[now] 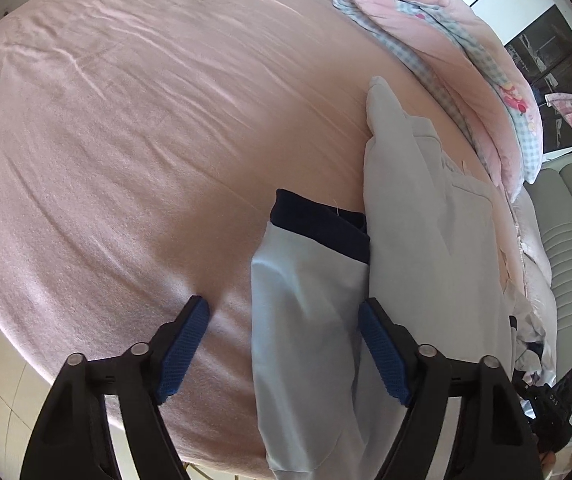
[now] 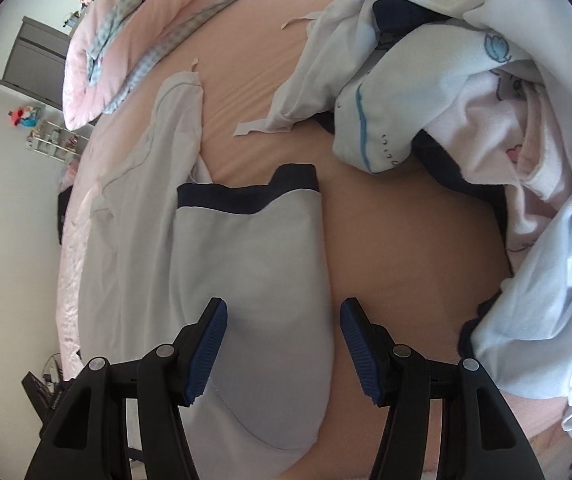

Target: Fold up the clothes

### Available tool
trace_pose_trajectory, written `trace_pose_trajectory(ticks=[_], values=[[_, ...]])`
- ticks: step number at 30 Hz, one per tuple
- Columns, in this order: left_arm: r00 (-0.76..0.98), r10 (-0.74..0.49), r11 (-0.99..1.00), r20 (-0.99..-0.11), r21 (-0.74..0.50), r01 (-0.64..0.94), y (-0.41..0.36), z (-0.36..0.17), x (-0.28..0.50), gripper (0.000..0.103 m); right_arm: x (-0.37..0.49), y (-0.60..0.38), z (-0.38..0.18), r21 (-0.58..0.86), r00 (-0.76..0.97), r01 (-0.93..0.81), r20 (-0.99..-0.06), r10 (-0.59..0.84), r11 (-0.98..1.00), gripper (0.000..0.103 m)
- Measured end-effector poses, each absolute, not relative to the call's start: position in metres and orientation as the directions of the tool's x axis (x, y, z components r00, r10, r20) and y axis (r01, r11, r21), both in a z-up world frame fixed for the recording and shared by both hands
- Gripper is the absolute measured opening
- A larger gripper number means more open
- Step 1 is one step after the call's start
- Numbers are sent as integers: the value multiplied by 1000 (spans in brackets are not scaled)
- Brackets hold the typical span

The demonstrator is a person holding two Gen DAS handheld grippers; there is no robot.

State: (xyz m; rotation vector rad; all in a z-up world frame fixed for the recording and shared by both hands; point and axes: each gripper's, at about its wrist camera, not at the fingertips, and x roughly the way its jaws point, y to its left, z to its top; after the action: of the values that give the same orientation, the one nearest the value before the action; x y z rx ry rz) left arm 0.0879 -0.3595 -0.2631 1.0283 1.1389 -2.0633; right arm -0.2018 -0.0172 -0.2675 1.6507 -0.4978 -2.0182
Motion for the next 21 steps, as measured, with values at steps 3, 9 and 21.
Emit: trace_pose_trajectory(ticks=[3, 9, 21], values=[[-578, -74, -451, -813, -490, 746, -365, -262, 91, 23, -207, -17, -279, 637, -132, 99, -753, -645, -764, 59], [-572, -84, -433, -816, -487, 759, -357, -263, 84, 19, -215, -12, -298, 728, -141, -8, -679, -720, -685, 57], [-545, -185, -452, -818, -422, 786, -354, -234, 87, 10, -210, -4, -288, 643, -215, -3, -749, -627, -766, 2]])
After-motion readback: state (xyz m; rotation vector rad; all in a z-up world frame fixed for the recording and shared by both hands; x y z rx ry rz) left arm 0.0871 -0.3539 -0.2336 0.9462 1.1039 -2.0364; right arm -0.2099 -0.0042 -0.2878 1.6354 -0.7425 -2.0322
